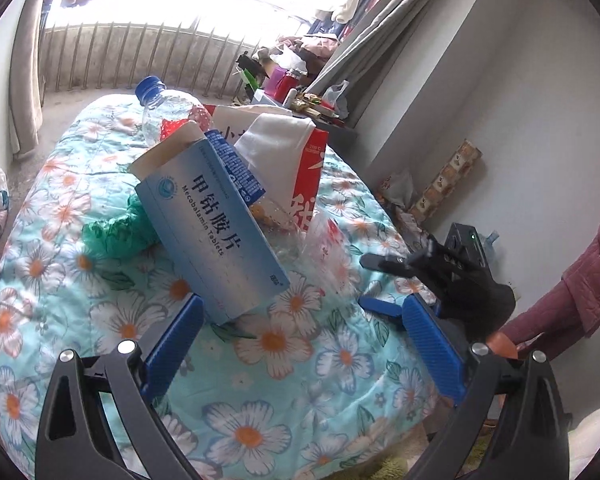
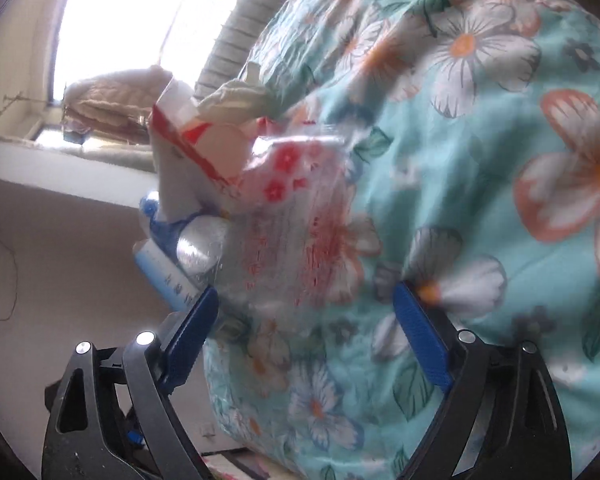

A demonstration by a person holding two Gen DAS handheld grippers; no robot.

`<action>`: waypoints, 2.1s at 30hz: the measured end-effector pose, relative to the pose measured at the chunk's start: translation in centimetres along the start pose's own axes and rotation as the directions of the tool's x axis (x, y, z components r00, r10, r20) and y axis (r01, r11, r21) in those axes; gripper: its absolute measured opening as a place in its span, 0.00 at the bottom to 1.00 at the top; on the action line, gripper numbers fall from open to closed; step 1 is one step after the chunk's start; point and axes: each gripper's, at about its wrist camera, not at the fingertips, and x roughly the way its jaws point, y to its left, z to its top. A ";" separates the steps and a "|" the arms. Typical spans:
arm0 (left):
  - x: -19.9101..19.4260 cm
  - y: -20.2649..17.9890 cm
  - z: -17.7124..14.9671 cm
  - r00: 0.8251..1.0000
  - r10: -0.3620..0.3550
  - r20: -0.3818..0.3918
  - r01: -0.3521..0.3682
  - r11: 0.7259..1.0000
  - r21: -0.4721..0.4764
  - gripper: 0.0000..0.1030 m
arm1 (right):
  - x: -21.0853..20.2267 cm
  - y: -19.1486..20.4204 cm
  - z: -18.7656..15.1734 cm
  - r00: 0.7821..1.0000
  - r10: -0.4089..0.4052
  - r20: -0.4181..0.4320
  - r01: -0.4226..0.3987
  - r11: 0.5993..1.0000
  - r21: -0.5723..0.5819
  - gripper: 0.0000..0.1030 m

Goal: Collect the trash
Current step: 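Reach the right gripper back to the bed and grasp the clear plastic bag, then grasp the white tissue with the left gripper while the right gripper holds the bag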

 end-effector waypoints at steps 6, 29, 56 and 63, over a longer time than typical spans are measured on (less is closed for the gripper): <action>0.2 -0.5 1.0 0.999 -0.018 0.040 0.016 0.999 0.048 0.94 | 2.0 1.3 1.1 1.000 -0.001 -0.020 0.001 1.000 0.004 0.59; 11.2 -2.7 12.1 0.980 0.198 0.026 -0.199 0.955 0.219 0.52 | -6.9 -2.6 0.6 0.976 -0.196 0.095 0.199 0.980 -0.027 0.00; 6.9 -4.1 12.8 0.986 0.071 0.149 -0.104 0.969 0.225 0.02 | -4.8 -1.1 0.0 0.931 -0.345 0.119 0.358 0.927 -0.108 0.03; 3.4 -5.5 12.4 0.987 -0.049 0.150 0.019 0.981 0.194 0.02 | -6.7 -0.2 -1.0 0.951 -0.271 0.149 0.286 0.954 -0.091 0.00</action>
